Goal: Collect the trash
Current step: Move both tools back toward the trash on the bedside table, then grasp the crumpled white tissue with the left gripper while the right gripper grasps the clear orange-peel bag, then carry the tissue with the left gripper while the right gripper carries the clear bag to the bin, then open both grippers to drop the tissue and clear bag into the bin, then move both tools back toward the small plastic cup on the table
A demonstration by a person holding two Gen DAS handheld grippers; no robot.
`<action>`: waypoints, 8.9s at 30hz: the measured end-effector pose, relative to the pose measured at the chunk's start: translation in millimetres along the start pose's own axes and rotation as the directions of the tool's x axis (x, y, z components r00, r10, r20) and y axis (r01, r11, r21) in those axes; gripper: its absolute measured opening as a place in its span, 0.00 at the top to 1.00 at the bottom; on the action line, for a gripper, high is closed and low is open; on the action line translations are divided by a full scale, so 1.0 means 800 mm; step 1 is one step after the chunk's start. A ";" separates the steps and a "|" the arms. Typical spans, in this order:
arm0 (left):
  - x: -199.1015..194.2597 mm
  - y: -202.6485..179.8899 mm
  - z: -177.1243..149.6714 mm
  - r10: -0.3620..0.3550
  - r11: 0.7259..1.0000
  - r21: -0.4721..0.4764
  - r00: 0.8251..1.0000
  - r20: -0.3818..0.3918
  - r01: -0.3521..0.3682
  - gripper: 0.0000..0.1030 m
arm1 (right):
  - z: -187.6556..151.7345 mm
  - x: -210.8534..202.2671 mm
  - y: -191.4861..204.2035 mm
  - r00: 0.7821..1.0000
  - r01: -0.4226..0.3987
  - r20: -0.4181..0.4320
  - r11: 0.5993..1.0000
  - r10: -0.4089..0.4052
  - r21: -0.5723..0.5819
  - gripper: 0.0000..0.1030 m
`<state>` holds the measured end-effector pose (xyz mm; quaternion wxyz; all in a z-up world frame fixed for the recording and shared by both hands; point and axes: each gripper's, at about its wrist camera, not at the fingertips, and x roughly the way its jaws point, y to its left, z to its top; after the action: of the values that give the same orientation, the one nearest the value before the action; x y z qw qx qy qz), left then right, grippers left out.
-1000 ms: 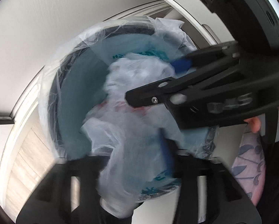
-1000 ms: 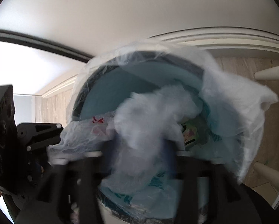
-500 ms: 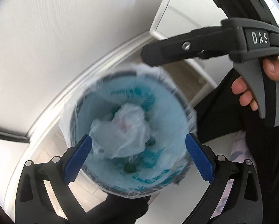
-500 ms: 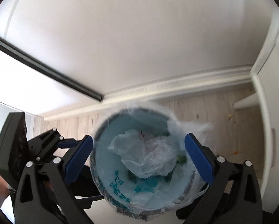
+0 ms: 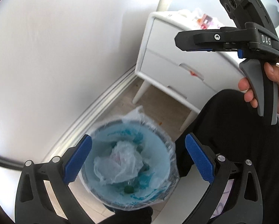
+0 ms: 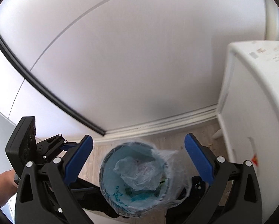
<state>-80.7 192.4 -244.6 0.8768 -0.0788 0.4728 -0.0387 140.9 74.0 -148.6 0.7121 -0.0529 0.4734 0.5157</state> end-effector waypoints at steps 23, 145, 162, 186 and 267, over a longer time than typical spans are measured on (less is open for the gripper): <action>-0.011 -0.134 0.191 -0.138 0.957 0.274 0.979 0.148 0.093 0.06 | 0.004 -0.220 -0.130 0.949 0.165 0.248 0.977 -0.194 0.135 0.07; -0.056 -0.042 0.182 0.017 0.998 0.057 0.995 0.094 -0.022 0.78 | 0.049 -0.189 -0.093 0.999 0.027 0.040 0.997 -0.025 -0.067 0.91; -0.001 0.008 0.002 0.033 0.987 -0.154 0.996 -0.083 -0.045 0.78 | -0.067 0.001 -0.005 0.954 -0.082 -0.295 0.990 0.045 -0.115 0.91; 0.099 0.082 -0.103 -0.032 0.945 -0.319 0.955 -0.295 -0.067 0.78 | -0.118 0.200 0.016 0.827 -0.098 -0.560 0.993 0.046 -0.063 0.91; 0.087 -0.247 0.308 -0.223 0.944 0.259 0.974 0.052 0.202 0.06 | -0.084 -0.309 -0.273 0.895 0.216 0.325 0.934 -0.306 0.284 0.07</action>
<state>165.0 12.7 -134.2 0.8887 -0.0186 0.4169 -0.1896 265.8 -234.0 -95.0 0.8516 0.0666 0.3807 0.3542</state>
